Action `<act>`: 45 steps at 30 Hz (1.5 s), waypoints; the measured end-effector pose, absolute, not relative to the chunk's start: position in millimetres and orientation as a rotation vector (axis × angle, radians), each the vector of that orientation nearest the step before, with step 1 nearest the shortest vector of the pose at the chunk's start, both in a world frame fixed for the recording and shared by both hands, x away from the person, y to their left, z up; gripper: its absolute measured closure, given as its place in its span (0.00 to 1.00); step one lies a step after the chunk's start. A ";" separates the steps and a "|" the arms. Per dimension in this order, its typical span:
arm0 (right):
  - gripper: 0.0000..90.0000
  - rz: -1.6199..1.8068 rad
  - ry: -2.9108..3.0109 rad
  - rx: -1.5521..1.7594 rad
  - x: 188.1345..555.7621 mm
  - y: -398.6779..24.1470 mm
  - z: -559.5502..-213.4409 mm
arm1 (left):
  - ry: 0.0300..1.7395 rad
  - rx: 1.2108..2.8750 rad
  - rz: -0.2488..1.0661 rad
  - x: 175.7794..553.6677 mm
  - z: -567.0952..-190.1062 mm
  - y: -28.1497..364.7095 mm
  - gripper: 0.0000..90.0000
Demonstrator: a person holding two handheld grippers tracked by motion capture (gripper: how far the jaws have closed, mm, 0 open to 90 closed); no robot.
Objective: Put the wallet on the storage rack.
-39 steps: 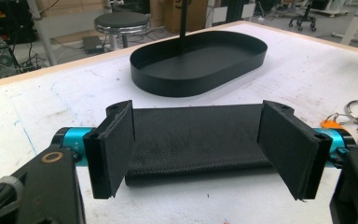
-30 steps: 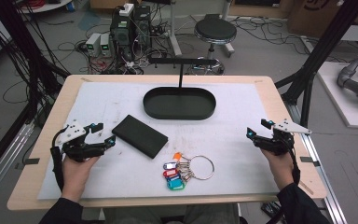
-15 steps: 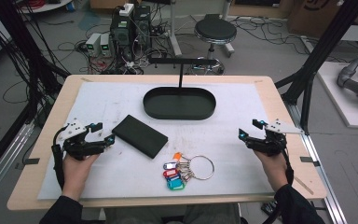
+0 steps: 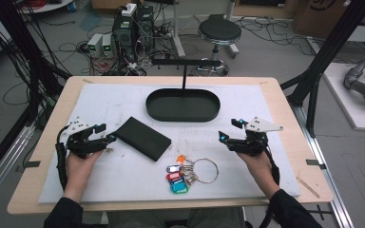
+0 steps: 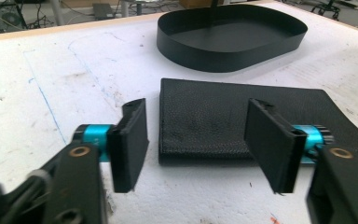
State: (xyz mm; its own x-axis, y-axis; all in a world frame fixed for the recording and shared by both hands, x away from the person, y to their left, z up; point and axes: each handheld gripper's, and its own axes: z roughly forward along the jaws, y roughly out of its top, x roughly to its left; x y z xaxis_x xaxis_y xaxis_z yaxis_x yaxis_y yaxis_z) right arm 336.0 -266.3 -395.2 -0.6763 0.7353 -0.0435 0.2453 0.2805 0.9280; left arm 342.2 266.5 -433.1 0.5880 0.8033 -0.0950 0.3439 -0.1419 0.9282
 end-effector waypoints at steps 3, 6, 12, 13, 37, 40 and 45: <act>0.32 1.400 2.103 0.851 337.0 -249.7 -394.2 | 0.963 1.746 0.529 344.4 -435.1 265.8 0.47; 0.33 1.395 2.120 0.828 337.6 -238.0 -394.0 | 0.974 1.747 0.530 345.1 -435.8 266.3 0.50; 0.38 1.402 2.183 0.743 339.5 -196.8 -397.9 | 1.006 1.721 0.527 344.4 -435.8 271.1 0.50; 0.38 1.404 2.200 0.739 339.7 -190.7 -398.9 | 1.019 1.714 0.522 343.6 -435.8 273.3 0.50; 0.45 1.164 2.535 0.440 335.4 -74.3 -425.7 | 1.056 1.681 0.527 340.2 -436.0 281.9 0.45; 0.45 1.117 2.540 0.392 332.7 -64.7 -429.8 | 1.056 1.678 0.524 340.1 -436.1 281.9 0.45; 0.49 0.985 2.536 0.296 328.3 -48.4 -436.8 | 1.053 1.685 0.520 340.0 -436.0 280.8 0.45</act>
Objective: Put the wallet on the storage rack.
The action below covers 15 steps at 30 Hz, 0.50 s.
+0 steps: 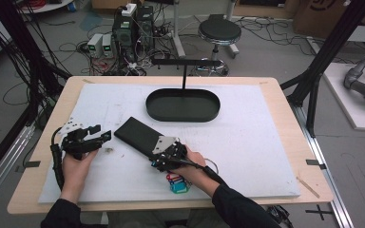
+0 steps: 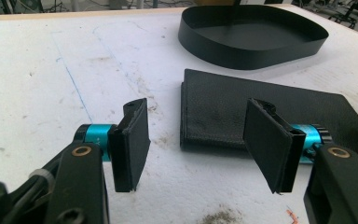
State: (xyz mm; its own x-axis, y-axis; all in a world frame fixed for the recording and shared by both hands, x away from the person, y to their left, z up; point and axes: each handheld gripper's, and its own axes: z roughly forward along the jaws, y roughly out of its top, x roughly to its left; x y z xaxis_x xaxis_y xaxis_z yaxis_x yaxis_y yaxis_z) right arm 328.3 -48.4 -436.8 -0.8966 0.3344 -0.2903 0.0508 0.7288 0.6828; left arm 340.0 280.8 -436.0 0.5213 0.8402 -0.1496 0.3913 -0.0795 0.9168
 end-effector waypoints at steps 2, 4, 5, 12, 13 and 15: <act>0.53 0.934 2.545 0.274 327.9 -42.8 -440.5 | 1.053 1.684 0.520 339.9 -435.9 280.6 0.45; 0.53 0.907 2.539 0.267 327.4 -40.7 -442.4 | 1.053 1.683 0.519 339.9 -435.8 280.7 0.45; 0.56 0.887 2.530 0.260 326.7 -38.8 -442.7 | 1.052 1.684 0.519 339.8 -435.8 280.9 0.45; 0.84 0.909 2.549 0.213 323.8 -41.9 -436.8 | 1.057 1.682 0.521 338.6 -435.9 281.5 0.44; 0.84 0.909 2.549 0.213 323.8 -41.9 -436.8 | 1.057 1.682 0.521 338.6 -435.9 281.5 0.44; 0.88 0.928 2.547 0.222 324.1 -45.4 -433.2 | 1.059 1.673 0.518 338.1 -436.0 282.4 0.44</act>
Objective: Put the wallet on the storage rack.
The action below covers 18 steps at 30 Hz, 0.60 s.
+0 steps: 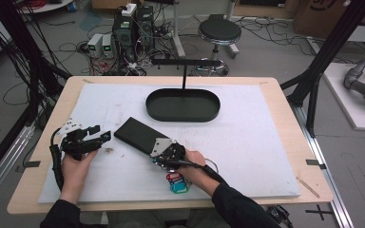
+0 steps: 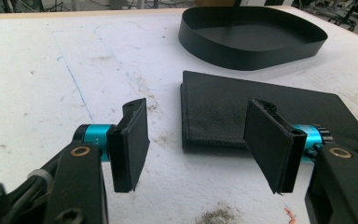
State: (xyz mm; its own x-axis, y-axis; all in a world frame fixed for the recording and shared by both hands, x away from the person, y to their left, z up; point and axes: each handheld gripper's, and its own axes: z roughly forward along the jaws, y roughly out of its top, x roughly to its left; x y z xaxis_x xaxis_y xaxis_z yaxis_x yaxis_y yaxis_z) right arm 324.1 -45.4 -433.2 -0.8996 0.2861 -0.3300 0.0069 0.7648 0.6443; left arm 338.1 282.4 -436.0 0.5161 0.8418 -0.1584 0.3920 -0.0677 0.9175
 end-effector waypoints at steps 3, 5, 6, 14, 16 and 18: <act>0.89 0.998 2.551 0.260 328.3 -55.5 -424.7 | 1.060 1.663 0.516 337.8 -436.2 283.4 0.44; 0.89 1.026 2.552 0.268 329.6 -58.4 -422.4 | 1.058 1.650 0.514 337.7 -436.1 284.1 0.44; 0.89 1.059 2.548 0.280 331.3 -63.0 -419.0 | 1.054 1.643 0.518 337.7 -435.9 284.3 0.44; 0.90 1.282 2.560 0.379 344.3 -110.2 -393.5 | 0.963 1.649 0.490 339.4 -431.0 272.5 0.43; 0.90 1.309 2.548 0.403 347.7 -121.5 -390.1 | 0.945 1.655 0.477 340.6 -430.1 268.8 0.41; 0.90 1.334 2.546 0.437 350.5 -132.0 -387.6 | 0.887 1.692 0.466 344.9 -426.3 253.5 0.40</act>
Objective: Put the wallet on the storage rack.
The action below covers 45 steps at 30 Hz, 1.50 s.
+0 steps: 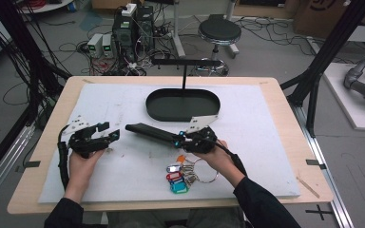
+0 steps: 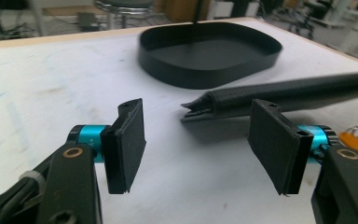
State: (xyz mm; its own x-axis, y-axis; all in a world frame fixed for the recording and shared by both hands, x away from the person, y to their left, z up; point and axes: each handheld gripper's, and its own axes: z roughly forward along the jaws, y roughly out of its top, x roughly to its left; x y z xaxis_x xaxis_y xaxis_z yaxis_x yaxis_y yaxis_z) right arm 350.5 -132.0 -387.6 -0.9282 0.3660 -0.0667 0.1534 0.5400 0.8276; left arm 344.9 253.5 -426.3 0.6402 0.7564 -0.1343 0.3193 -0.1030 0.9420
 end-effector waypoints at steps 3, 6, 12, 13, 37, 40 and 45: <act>0.90 1.358 2.557 0.499 353.6 -145.6 -384.9 | 0.830 1.742 0.464 350.9 -423.0 234.6 0.40; 0.90 1.368 2.546 0.531 356.8 -157.7 -383.7 | 0.785 1.793 0.495 357.5 -422.4 217.0 0.40; 0.90 1.381 2.534 0.575 362.4 -177.8 -382.9 | 0.707 1.827 0.487 374.5 -421.9 191.4 0.38; 0.90 1.378 2.537 0.584 363.2 -180.5 -383.2 | 0.696 1.830 0.492 377.0 -422.0 188.0 0.38; 0.84 1.413 2.507 0.701 373.5 -214.8 -385.6 | 0.504 1.915 0.493 402.1 -429.5 153.7 0.75; 0.81 1.414 2.488 0.722 375.1 -219.1 -386.3 | 0.498 1.924 0.491 398.3 -425.4 154.1 0.81; 0.64 1.396 2.469 0.789 379.5 -225.5 -391.1 | 0.476 1.938 0.453 391.6 -421.0 150.9 0.84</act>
State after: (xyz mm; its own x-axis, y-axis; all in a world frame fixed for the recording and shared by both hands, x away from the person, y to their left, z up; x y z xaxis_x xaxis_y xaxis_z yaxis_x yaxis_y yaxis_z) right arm 379.5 -225.5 -391.1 -0.8383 0.5383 0.0872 0.3523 0.4125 0.8401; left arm 391.6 150.9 -421.0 0.8497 0.5179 0.0992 0.1239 -0.3789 0.9171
